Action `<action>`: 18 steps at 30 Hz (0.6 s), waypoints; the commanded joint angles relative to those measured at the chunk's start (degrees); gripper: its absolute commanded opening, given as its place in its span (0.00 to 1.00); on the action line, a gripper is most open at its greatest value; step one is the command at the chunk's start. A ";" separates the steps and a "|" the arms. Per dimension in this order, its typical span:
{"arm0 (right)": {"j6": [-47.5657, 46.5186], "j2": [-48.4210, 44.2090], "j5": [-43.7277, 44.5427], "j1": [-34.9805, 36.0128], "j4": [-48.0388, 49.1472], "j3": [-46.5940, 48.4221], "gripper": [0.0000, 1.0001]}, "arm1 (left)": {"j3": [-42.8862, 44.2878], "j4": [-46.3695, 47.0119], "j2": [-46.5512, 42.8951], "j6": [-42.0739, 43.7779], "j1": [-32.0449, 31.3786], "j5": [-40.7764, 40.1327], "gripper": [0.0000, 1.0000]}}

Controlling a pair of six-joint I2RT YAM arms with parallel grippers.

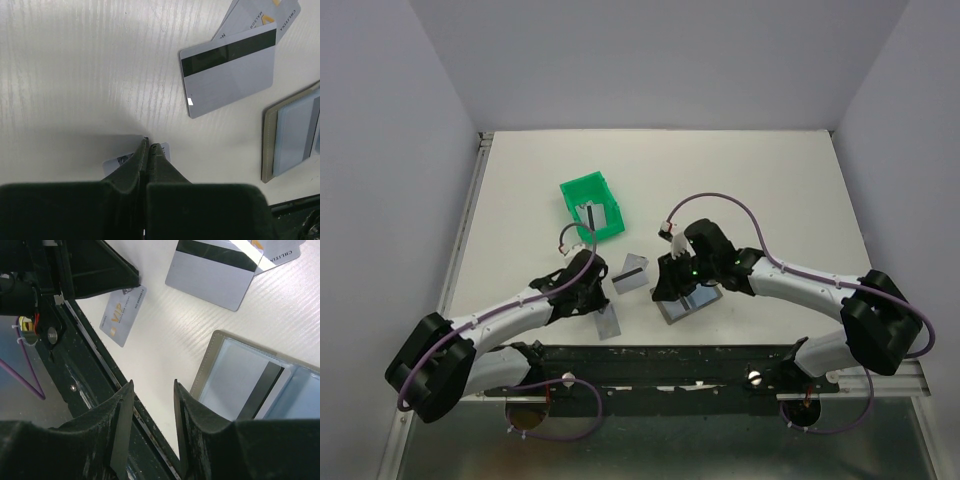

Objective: Put the credit cards into the card holder
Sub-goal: Pick up the credit card from the center of the board.

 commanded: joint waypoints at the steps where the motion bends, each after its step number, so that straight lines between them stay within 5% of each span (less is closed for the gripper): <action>1: 0.86 0.00 -1.02 0.06 2.45 -0.95 0.46 | -2.00 -6.36 -0.63 -1.21 -1.60 2.55 0.00; 18: 14.92 -0.62 -4.46 3.30 15.11 -7.64 0.45 | -6.31 -10.05 -7.48 -6.13 -6.61 1.50 0.00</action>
